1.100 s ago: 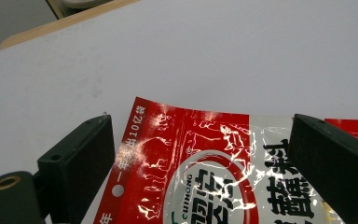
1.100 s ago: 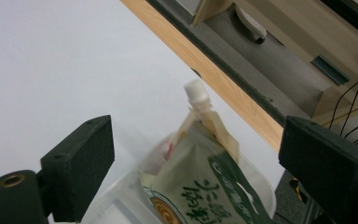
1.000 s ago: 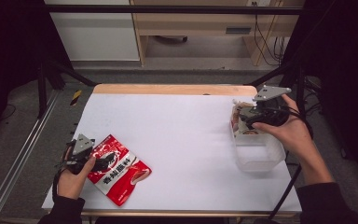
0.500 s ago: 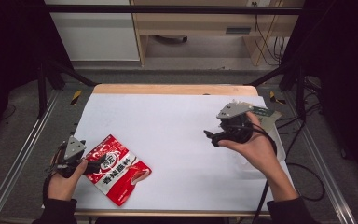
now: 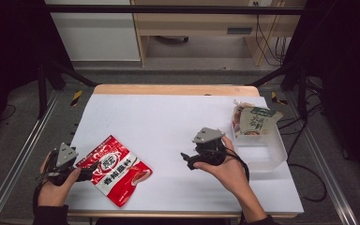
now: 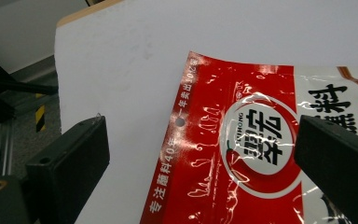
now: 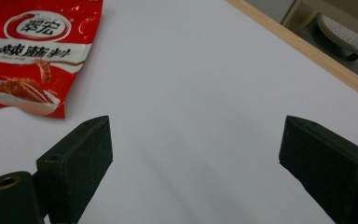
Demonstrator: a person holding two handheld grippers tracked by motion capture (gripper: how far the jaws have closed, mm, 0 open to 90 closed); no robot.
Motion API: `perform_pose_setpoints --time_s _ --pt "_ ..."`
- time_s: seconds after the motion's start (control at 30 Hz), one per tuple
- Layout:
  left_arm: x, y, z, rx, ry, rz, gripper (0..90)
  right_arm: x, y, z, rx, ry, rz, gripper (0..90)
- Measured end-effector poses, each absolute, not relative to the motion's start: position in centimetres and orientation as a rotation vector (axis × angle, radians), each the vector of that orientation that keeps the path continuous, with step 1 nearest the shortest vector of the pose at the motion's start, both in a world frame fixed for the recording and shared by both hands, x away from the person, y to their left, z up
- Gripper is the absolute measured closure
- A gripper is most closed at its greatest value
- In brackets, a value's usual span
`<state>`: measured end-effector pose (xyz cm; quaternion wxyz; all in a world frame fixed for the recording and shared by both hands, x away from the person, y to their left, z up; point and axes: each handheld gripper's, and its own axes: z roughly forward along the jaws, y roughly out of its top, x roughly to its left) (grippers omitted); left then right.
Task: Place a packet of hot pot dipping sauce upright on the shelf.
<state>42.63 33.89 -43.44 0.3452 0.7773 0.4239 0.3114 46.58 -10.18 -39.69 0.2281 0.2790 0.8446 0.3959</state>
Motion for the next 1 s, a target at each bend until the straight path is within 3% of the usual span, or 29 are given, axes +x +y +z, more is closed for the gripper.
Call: perform_pose_setpoints --time_s 0.43,1.0 --pt "41.7 36.1 -43.1 1.941 1.131 0.877 6.0 45.2 -8.6 -43.4 0.802 2.337 1.114 11.2" --pt "42.7 36.6 -44.2 2.025 1.181 0.802 5.3 45.0 -8.9 -44.4 0.796 2.332 1.082 11.3"
